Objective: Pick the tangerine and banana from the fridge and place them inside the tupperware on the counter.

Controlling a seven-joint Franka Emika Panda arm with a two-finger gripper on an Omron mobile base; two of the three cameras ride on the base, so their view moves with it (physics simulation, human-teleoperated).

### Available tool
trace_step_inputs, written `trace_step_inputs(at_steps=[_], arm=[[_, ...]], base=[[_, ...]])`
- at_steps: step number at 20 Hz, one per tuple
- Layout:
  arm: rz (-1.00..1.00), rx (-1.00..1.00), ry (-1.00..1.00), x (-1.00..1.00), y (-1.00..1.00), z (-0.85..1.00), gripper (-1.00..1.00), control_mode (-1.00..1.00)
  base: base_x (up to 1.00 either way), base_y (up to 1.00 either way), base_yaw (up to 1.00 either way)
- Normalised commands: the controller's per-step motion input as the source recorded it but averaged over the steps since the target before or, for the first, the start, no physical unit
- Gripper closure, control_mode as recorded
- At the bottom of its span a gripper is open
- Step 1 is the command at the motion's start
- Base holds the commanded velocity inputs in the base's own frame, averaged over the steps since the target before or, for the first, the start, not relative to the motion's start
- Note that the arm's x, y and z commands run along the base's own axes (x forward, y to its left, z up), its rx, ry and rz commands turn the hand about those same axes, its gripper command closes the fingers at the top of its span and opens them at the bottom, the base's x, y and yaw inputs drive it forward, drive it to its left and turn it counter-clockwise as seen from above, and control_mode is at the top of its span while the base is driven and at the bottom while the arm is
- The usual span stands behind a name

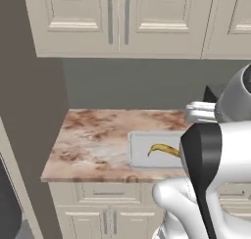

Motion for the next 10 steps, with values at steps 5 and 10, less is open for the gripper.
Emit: trace_step_inputs(at_steps=[5,10], arm=[[0.00,0.00,0.00,0.00,0.00,0.00,1.00,1.00],[0.21,0.26,0.30,0.43,-0.24,-0.30,1.00,-1.00]], base=[[0.90,0.08,-0.27],[0.17,-0.01,0.00]])
